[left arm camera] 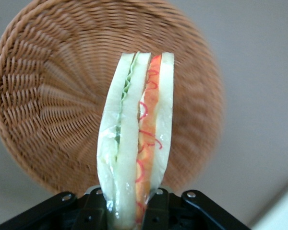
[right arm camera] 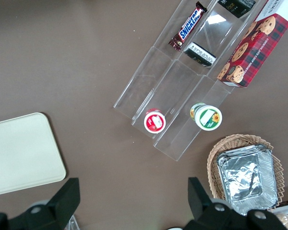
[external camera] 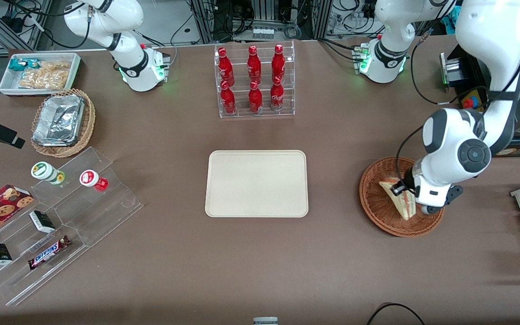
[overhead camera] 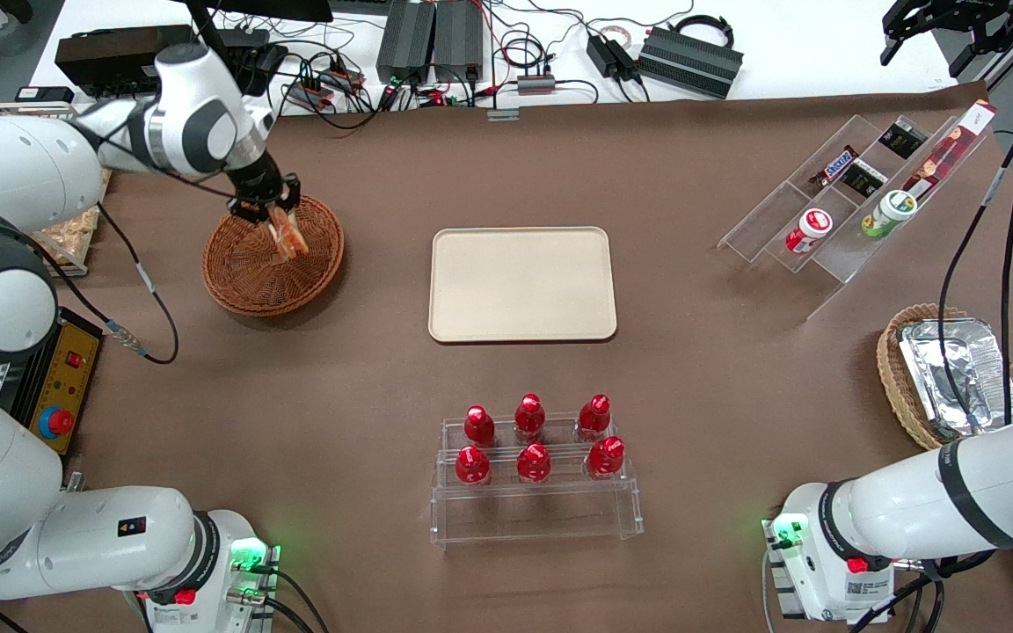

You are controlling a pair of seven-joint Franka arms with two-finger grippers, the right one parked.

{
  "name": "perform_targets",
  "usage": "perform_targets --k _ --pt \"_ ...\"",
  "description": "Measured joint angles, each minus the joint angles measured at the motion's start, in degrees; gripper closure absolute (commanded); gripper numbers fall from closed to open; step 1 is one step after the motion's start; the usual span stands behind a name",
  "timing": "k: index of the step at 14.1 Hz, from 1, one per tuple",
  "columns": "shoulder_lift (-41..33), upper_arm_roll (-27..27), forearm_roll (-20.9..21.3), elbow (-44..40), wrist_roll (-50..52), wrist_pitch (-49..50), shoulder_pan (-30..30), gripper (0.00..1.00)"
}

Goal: Place sandwich from basket to tray
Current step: 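Lift the sandwich and carry it over the cream tray, then lower the sandwich onto the tray and open the left gripper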

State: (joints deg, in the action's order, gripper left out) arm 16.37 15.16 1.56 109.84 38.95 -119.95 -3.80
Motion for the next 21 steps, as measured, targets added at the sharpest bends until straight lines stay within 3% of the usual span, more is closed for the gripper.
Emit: perform_targets --k 2,5,7,11,16,21 --pt "-2.2 2.5 0.0 -2.6 -2.4 6.1 4.3 0.91" --pt "-0.6 3.9 -0.1 -8.0 -0.5 11.8 15.3 0.9" --pt "4.0 4.0 -0.1 -12.7 4.1 12.1 23.2 0.9" --pt "15.7 3.9 -0.1 -22.7 7.0 11.0 31.7 0.9" --pt "27.8 3.7 -0.1 -35.9 9.5 10.8 36.0 0.84" --pt "32.1 3.5 -0.1 -39.7 9.5 8.4 36.1 0.76"
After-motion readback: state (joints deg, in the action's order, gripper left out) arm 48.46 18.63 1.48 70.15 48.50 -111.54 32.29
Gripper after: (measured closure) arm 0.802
